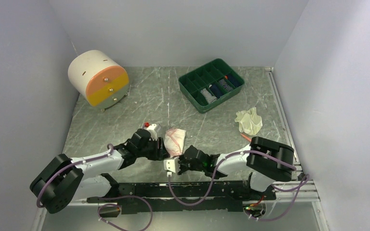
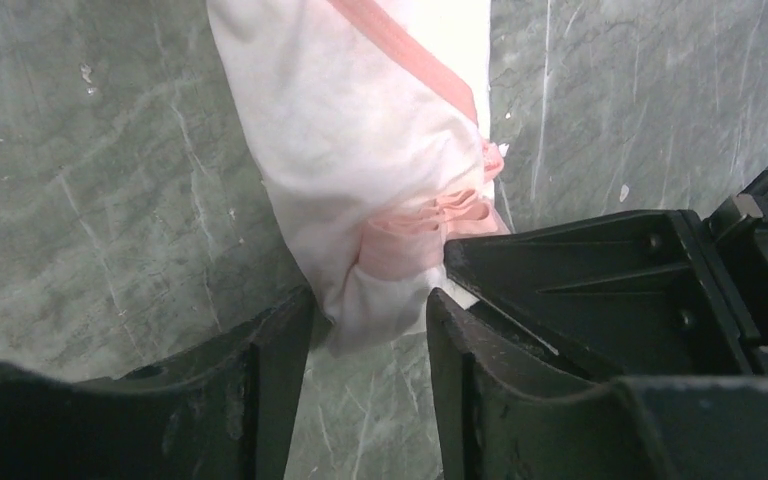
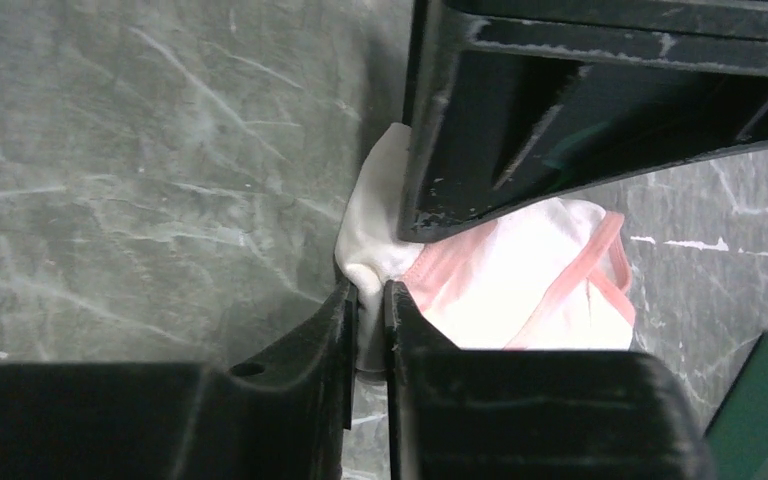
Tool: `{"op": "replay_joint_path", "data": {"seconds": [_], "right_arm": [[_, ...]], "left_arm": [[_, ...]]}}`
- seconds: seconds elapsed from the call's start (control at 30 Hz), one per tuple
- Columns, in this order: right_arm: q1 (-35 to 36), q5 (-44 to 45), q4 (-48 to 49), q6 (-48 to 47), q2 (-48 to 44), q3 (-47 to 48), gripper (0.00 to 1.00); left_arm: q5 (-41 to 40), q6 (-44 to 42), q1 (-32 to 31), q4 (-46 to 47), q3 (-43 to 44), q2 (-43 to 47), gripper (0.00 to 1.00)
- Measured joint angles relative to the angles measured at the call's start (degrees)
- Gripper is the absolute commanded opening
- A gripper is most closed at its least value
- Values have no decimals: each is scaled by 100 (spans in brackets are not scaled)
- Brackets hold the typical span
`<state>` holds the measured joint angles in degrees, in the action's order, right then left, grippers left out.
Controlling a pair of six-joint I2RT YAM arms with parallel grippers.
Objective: Roll the underwear
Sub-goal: Roll the underwear to the center of the board.
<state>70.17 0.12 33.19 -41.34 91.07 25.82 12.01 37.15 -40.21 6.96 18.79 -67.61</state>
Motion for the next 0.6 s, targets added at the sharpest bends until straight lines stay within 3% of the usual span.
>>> {"op": "replay_joint_path", "data": {"seconds": [0.1,0.37,0.6], "right_arm": [[-166,-190,-74,168,0,81,4],[-435,-658,-11,566,-4,83,0],[-461,-739,365,863,87,-17,0]], "left_arm": [[-24,2,-7,-55,28,39,65],[-286,590,-15,92,-192,345,69],[-472,2111,7,1130,-1143,894,63]]}}
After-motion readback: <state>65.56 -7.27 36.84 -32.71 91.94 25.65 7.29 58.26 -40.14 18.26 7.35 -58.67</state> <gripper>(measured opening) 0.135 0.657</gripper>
